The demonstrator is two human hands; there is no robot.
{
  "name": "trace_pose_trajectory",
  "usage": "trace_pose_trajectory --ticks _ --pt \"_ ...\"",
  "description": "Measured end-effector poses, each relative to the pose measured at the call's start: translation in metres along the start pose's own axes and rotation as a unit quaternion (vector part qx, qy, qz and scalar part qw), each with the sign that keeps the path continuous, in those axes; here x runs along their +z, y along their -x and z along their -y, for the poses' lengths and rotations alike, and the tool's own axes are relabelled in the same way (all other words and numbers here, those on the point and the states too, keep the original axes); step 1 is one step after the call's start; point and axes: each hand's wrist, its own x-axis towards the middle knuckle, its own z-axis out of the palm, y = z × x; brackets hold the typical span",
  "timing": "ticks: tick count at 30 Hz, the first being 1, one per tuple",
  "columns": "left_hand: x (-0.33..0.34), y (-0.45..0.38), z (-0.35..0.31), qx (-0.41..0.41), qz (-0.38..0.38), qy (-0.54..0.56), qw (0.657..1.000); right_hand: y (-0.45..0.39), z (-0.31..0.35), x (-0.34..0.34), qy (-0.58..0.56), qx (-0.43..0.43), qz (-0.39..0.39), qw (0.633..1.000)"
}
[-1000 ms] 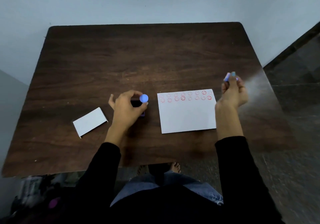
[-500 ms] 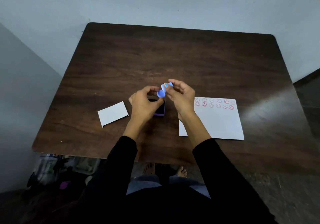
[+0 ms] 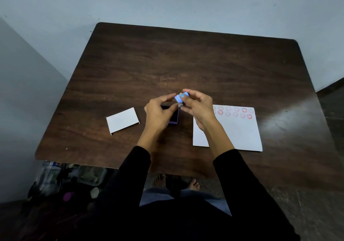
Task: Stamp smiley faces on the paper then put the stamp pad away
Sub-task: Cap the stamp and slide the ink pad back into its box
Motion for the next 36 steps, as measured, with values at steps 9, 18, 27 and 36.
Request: trace_pose_trajectory --ticks 9,18,27,36 --pt "0.004 0.003 0.003 0.035 -0.017 -0.018 0.999 0.002 0.001 -0.004 -0.004 0.02 0.029 0.999" --pt "-0.001 -0.002 0.014 0.02 0.049 -0.079 0.996 0.002 -0.011 -0.009 0.155 -0.04 0.009 0.987" --pt "-0.017 -0.013 0.022 -0.008 -0.013 -0.053 0.998 0.004 -0.029 -0.013 0.53 -0.158 -0.004 0.833" --pt "-0.013 -0.012 0.024 -0.01 -0.033 -0.03 0.999 0.006 -0.03 -0.012 0.555 -0.146 0.014 0.819"
